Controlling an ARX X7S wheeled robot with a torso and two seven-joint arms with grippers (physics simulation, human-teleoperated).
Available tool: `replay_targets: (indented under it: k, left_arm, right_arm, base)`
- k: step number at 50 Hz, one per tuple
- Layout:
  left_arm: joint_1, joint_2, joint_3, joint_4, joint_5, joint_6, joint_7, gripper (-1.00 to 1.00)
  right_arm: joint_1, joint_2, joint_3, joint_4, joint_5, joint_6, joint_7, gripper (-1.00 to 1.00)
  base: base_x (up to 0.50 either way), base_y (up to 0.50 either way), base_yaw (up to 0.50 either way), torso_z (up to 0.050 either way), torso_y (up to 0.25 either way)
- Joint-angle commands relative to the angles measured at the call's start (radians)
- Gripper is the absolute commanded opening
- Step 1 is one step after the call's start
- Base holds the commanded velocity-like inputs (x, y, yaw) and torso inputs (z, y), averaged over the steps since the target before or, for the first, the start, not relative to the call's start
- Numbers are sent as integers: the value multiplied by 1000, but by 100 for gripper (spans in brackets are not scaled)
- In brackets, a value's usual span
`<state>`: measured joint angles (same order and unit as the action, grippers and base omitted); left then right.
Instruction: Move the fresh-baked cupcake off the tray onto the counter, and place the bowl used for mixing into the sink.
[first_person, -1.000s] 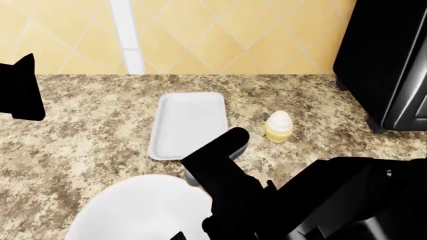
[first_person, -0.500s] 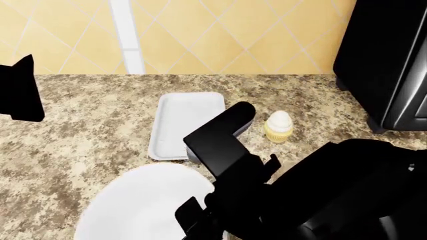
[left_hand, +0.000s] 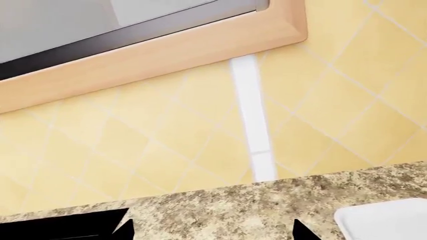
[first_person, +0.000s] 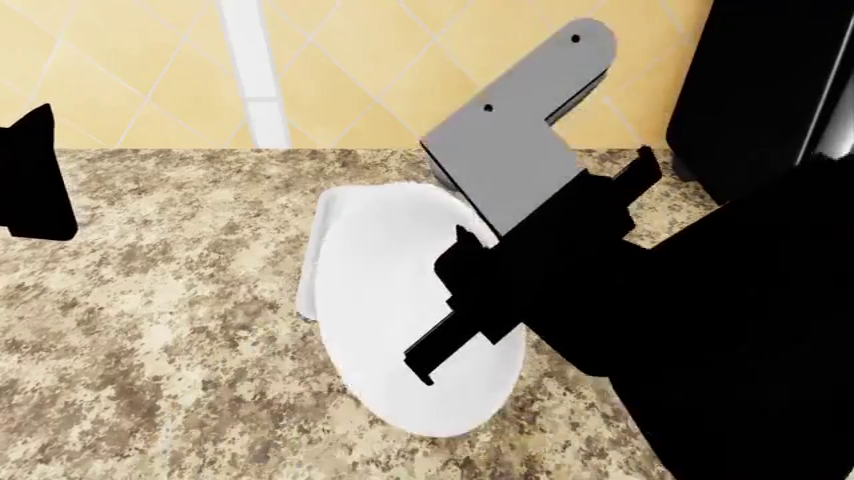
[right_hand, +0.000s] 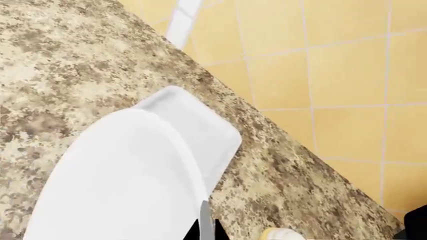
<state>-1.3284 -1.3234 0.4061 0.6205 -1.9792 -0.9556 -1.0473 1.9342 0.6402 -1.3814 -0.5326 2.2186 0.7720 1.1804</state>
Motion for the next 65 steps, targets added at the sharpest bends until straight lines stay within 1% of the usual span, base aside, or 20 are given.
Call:
replay_targets:
  k: [1, 2, 8, 10, 11, 17, 19, 21, 27, 28, 30, 31, 32, 34, 37, 39, 40, 50, 56, 65]
  left_arm:
    - [22, -25, -16, 12, 2, 23, 9, 100]
    - [19, -23, -16, 5, 7, 19, 13, 100]
    - [11, -25, -19, 5, -3, 16, 8, 100]
    - [17, -29, -21, 7, -1, 20, 11, 100]
    - [16, -32, -23, 7, -4, 20, 11, 100]
    - [24, -50, -33, 9, -10, 31, 17, 100]
    - [26, -49, -33, 10, -11, 34, 15, 100]
    - [32, -45, -33, 12, -5, 39, 16, 100]
    - [34, -40, -34, 8, 3, 39, 19, 100]
    - [37, -39, -34, 9, 6, 41, 20, 100]
    - [39, -40, -36, 10, 3, 46, 18, 100]
    - [51, -43, -37, 14, 11, 54, 24, 100]
    - [62, -45, -37, 14, 22, 61, 31, 100]
    - [64, -44, -38, 12, 24, 61, 33, 100]
    - [67, -44, -39, 8, 34, 58, 43, 100]
    - [58, -45, -40, 14, 19, 57, 29, 100]
    - [63, -52, -44, 18, 17, 65, 29, 100]
    - [120, -79, -60, 34, 41, 120, 57, 100]
    - [121, -85, -67, 30, 36, 125, 60, 100]
    - [130, -102, -78, 32, 30, 136, 65, 100]
  right_arm:
    - [176, 60, 51, -14, -57, 84, 70, -100]
    - [171, 81, 84, -17, -35, 51, 42, -100]
    - [245, 138, 149, -6, 6, 48, 29, -100]
    - [296, 143, 164, 1, -4, 73, 48, -100]
    - [311, 150, 175, 11, 30, 61, 54, -100]
    - [357, 163, 212, 16, 36, 71, 69, -100]
    - [385, 166, 211, 24, 63, 93, 98, -100]
    - [385, 179, 210, 32, 76, 79, 142, -100]
    - [373, 215, 225, 50, 83, 40, 223, -100]
    - [366, 208, 233, 47, 91, 55, 183, -100]
    - [306, 235, 285, 19, 48, -45, 155, -100]
    - [303, 234, 279, 21, 47, -40, 160, -100]
    - [271, 241, 306, -7, -5, -79, 130, -100]
    - [255, 239, 300, -7, -11, -82, 129, -100]
    - [215, 245, 316, -29, -78, -127, 125, -100]
    - [221, 243, 308, -36, -117, -117, 158, -100]
    - [222, 238, 297, -31, -118, -93, 146, -100]
    - [214, 240, 289, -49, -169, -70, 152, -100]
    - [193, 242, 277, -48, -162, -64, 149, -100]
    - [172, 248, 268, -60, -177, -61, 159, -100]
  base:
    - [0, 0, 0, 0, 0]
    - [0, 0, 0, 0, 0]
    - [0, 0, 0, 0, 0]
    - [0, 0, 0, 0, 0]
    - [0, 0, 0, 0, 0]
    - [0, 0, 0, 0, 0]
    - [0, 0, 0, 0, 0]
    - [0, 0, 0, 0, 0]
    - [0, 0, 0, 0, 0]
    - [0, 0, 0, 0, 0]
    - [0, 0, 0, 0, 0]
    - [0, 0, 0, 0, 0]
    - [0, 0, 0, 0, 0]
    - [0, 0, 0, 0, 0]
    - [0, 0, 0, 0, 0]
    - [0, 0, 0, 0, 0]
    - [0, 0, 0, 0, 0]
    - [0, 0, 0, 0, 0]
    - [0, 0, 0, 0, 0]
    - [71, 472, 0, 0, 0]
